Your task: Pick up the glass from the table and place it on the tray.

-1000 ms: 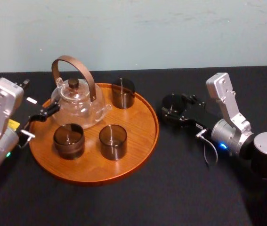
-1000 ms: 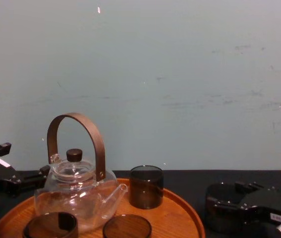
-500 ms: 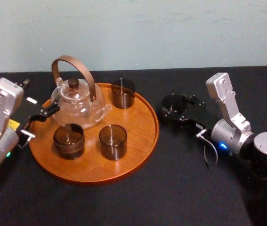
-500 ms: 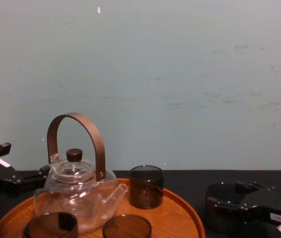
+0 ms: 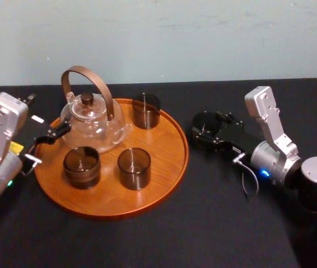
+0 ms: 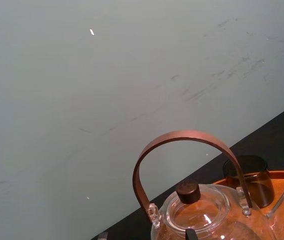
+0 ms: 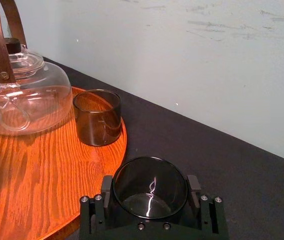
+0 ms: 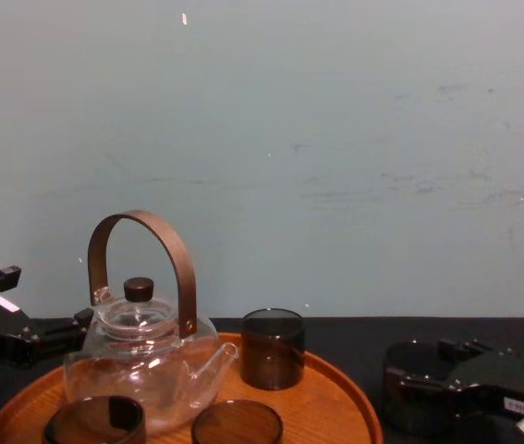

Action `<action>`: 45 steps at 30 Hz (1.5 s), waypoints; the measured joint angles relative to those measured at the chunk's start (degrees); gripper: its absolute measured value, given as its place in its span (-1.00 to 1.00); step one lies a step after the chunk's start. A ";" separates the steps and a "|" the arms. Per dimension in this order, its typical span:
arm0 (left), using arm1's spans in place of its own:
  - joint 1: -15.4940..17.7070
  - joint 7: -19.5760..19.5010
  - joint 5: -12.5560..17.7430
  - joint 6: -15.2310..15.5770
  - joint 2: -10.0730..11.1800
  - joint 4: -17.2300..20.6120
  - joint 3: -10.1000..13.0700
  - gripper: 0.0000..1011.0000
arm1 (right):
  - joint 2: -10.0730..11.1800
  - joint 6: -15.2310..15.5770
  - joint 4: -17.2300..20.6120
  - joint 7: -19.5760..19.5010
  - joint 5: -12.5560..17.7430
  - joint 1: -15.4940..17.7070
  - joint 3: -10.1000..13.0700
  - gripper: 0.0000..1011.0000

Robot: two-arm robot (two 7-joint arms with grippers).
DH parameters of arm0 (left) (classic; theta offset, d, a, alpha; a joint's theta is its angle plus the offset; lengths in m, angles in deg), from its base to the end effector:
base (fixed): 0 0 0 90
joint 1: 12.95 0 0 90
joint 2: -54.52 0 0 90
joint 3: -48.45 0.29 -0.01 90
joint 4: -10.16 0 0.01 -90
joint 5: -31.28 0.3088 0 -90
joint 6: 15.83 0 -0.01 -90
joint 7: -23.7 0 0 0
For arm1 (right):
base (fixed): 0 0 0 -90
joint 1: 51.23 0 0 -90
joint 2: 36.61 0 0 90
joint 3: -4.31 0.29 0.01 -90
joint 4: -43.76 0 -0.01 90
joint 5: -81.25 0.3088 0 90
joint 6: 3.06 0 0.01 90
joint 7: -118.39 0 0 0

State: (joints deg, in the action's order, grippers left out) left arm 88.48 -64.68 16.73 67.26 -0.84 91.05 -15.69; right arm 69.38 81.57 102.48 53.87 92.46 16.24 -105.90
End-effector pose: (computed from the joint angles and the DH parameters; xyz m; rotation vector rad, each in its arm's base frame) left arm 0.3581 0.0827 -0.3023 0.3044 -0.2849 1.2481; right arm 0.4215 -0.0356 -0.3358 -0.2456 -0.0048 -0.9446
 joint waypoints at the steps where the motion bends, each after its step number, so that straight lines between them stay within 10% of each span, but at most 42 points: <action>1: 0.00 0.00 0.00 0.00 0.00 0.00 0.00 0.98 | 0.00 0.00 0.00 0.00 0.00 0.00 0.00 0.79; 45: 0.00 0.00 0.00 0.00 0.00 0.00 0.00 0.98 | 0.00 0.00 0.00 0.00 0.00 0.00 0.00 0.79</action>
State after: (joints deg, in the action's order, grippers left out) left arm 88.48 -64.68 16.73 67.26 -0.83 91.06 -15.69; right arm 69.38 81.57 102.47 53.87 92.46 16.24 -105.90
